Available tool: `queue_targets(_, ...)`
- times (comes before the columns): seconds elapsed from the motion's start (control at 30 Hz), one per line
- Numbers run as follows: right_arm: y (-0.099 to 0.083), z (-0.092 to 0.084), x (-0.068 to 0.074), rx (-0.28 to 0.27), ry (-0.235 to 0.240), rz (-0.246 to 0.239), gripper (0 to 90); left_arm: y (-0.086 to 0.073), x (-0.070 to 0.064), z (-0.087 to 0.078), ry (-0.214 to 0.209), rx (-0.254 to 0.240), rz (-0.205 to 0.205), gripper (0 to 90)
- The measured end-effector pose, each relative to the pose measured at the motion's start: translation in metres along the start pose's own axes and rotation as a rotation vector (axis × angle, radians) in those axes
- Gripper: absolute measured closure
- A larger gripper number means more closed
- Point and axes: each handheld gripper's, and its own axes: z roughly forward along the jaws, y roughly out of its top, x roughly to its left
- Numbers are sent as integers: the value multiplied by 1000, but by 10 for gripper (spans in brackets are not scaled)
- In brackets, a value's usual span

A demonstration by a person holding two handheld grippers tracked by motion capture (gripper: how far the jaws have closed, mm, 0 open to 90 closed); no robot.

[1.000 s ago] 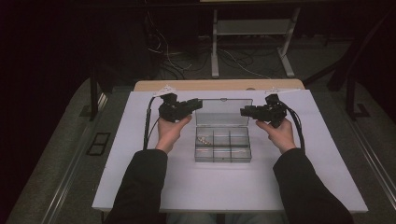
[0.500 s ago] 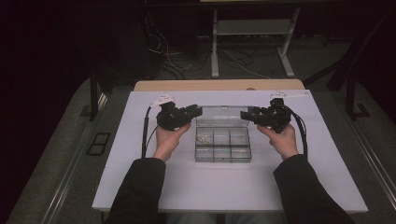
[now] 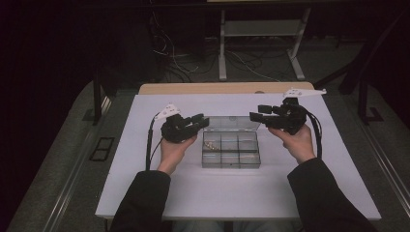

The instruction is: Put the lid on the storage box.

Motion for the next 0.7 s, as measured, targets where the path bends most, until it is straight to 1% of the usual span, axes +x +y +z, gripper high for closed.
queue_targets(0.33,9,9,7,30,13,-25,422,-6,-7,-4,13,7,35,601)
queue_targets(0.43,12,11,8,33,20,-27,458,-8,-8,-6,12,11,36,588)
queue_targets(0.5,13,12,9,36,27,-25,485,-10,-8,-7,14,8,26,588)
queue_targets(0.53,13,12,8,37,27,-22,506,-11,-8,-8,14,5,12,589)
queue_targets(0.6,13,12,8,32,33,-16,632,-13,-7,-9,8,12,9,580)
queue_targets(0.63,13,12,7,37,50,-12,688,-15,-7,-9,8,14,10,568)
queue_targets(0.67,12,13,8,49,55,-19,755,-16,-8,-9,10,22,10,550)
queue_targets(0.7,11,14,9,67,56,-26,797,-17,-8,-9,13,23,8,533)
